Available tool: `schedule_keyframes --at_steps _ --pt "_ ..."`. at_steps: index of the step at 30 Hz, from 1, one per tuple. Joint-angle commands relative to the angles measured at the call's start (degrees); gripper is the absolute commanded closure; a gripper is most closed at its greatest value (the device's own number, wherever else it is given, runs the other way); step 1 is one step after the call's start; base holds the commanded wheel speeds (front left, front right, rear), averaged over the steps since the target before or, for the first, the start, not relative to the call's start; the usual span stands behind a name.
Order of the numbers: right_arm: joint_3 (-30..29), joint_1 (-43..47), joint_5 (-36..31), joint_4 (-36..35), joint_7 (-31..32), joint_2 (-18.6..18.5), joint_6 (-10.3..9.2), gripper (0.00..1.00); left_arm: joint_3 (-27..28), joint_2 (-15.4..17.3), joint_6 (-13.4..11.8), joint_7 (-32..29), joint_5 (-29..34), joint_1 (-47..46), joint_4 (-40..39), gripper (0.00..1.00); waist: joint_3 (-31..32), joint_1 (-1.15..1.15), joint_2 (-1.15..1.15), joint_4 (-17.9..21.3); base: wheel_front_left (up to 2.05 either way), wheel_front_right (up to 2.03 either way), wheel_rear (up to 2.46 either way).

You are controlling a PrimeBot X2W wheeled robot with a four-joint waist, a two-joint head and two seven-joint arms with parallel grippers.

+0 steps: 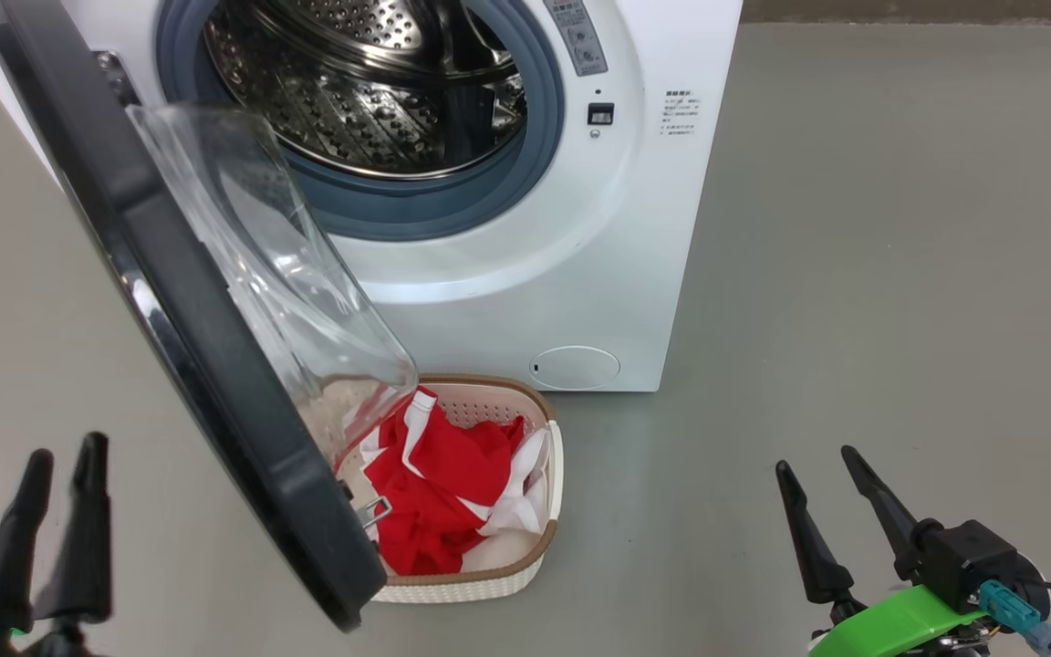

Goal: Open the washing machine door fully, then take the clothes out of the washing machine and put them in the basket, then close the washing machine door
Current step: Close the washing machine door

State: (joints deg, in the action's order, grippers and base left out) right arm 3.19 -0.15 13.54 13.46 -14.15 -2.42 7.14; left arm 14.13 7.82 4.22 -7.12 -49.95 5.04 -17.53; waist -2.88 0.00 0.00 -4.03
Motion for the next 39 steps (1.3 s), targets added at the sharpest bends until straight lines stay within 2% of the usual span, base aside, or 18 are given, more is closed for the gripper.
schedule_keyframes --at_steps 1,7,10,16,22,39 --pt "0.95 -1.9 -0.57 -1.29 -0.69 -0.45 0.35 0.0 0.86 1.41 -1.51 1.77 5.36 -0.56 -1.78 0.0 0.2 0.0 0.0 -0.04 0.0 0.0 0.0" --pt "0.97 -1.18 -0.99 -1.12 -0.72 -0.45 0.35 0.0 -4.0 1.8 -5.83 6.6 21.32 1.88 0.76 0.0 1.56 0.0 0.0 0.13 0.0 0.0 0.0" --pt "0.94 -0.5 -1.22 -1.06 -0.67 -0.45 0.35 0.0 -5.59 1.74 -7.77 8.3 26.48 3.46 2.39 0.0 2.26 0.0 0.0 0.07 0.0 0.0 0.0" --pt "0.92 0.82 -1.54 -1.07 -0.27 -0.45 0.35 0.0 -7.86 1.56 -9.93 10.47 32.24 5.73 4.3 0.0 3.47 0.0 0.0 -0.14 0.0 0.0 0.0" --pt "0.91 2.17 -1.66 -1.39 0.23 -0.45 0.35 0.0 -9.58 1.83 -11.11 11.55 35.74 7.15 5.87 0.0 4.39 0.0 0.0 -0.48 0.0 0.0 0.0" --pt "1.45 2.93 -1.52 -1.94 0.71 -0.45 0.35 0.0 -12.07 1.88 -11.35 12.07 36.94 7.28 8.1 0.0 5.09 0.0 0.0 -0.5 0.0 0.0 0.0"
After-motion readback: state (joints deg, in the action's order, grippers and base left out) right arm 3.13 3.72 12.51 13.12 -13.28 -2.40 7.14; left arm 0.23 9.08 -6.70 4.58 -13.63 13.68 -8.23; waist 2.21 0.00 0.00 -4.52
